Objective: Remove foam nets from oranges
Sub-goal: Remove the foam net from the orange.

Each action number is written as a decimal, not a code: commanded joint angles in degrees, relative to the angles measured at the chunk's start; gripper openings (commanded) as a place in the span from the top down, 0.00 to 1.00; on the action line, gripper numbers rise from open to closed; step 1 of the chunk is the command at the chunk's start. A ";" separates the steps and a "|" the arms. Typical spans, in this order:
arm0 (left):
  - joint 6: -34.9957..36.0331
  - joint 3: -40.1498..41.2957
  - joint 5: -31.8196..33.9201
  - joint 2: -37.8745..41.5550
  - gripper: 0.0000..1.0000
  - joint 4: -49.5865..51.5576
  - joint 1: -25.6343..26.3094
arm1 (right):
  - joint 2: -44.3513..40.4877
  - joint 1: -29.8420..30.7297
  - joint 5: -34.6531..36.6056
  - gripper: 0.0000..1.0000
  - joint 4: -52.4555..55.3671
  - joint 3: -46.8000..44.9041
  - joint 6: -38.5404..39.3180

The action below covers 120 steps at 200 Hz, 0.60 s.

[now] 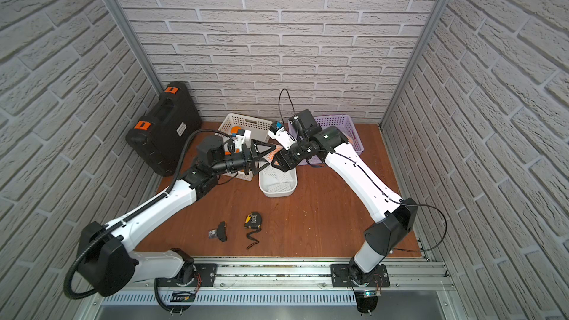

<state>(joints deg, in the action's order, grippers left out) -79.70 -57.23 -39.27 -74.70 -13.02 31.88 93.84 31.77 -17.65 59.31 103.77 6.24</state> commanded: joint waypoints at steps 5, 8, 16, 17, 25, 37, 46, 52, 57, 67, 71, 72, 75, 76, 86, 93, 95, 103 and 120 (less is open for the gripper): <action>-0.58 -0.19 -0.33 -1.32 0.02 -2.17 0.38 | -2.13 1.23 -0.12 0.32 -2.02 -0.41 -0.61; -0.67 -0.10 -0.30 -1.39 0.03 -2.26 0.39 | -2.09 1.27 -0.13 0.32 -2.13 -0.41 -0.69; -1.03 0.09 -0.22 -1.67 0.05 -2.60 0.47 | -2.00 1.44 0.02 0.32 -2.42 -0.48 -0.93; -1.09 0.10 -0.21 -1.76 0.05 -2.66 0.47 | -1.95 1.45 0.00 0.32 -2.47 -0.49 -0.95; -1.50 0.32 -0.32 -2.12 0.08 -3.22 0.45 | -1.74 1.53 0.26 0.32 -2.74 -0.35 -1.18; -1.94 0.44 -0.55 -2.42 0.13 -3.72 0.46 | -1.34 1.63 0.42 0.32 -2.84 -0.23 -1.22; -1.87 0.43 -0.60 -2.54 0.16 -3.77 0.49 | -0.97 1.79 0.63 0.32 -2.63 0.02 -1.25; -1.90 0.45 -0.51 -2.61 0.18 -3.76 0.48 | -0.80 1.89 0.81 0.32 -2.45 0.15 -1.27; -1.94 0.52 -0.48 -2.59 0.20 -3.77 0.52 | -0.64 1.95 0.92 0.32 -2.36 0.29 -1.26; -1.95 0.52 -0.68 -2.84 0.23 -3.77 0.47 | -0.42 2.00 1.05 0.32 -2.19 0.47 -1.24; -1.95 0.54 -0.75 -2.82 0.24 -3.77 0.49 | -0.33 2.07 1.08 0.31 -2.19 0.47 -1.24; -1.99 0.54 -0.74 -2.82 0.24 -3.77 0.48 | -0.33 2.11 1.10 0.31 -2.23 0.47 -1.28; -2.03 0.54 -0.80 -2.91 0.26 -3.77 0.54 | -0.26 2.11 1.10 0.31 -2.26 0.47 -1.24; -2.03 0.59 -0.81 -2.87 0.26 -3.82 0.55 | -0.25 2.09 1.07 0.31 -2.27 0.47 -1.23; -2.10 0.71 -0.86 -3.08 0.28 -3.94 0.53 | -0.16 2.10 1.11 0.31 -2.35 0.47 -1.36; -2.11 0.71 -0.89 -3.35 0.28 -3.95 0.61 | -0.07 2.11 1.13 0.31 -2.44 0.54 -1.49; -2.19 0.69 -0.86 -3.31 0.28 -3.95 0.58 | -0.02 2.14 1.06 0.31 -2.49 0.56 -1.56; -2.26 0.63 -1.15 -3.73 0.28 -3.95 0.68 | 0.15 2.10 1.18 0.31 -2.53 0.60 -1.80; -2.39 0.63 -1.66 -4.15 0.28 -4.12 0.89 | 0.92 2.08 1.59 0.31 -1.90 1.40 -2.18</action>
<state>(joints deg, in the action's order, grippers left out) -81.76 -57.08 -39.35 -77.78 -14.48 32.18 93.95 33.47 -16.49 58.57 103.77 4.89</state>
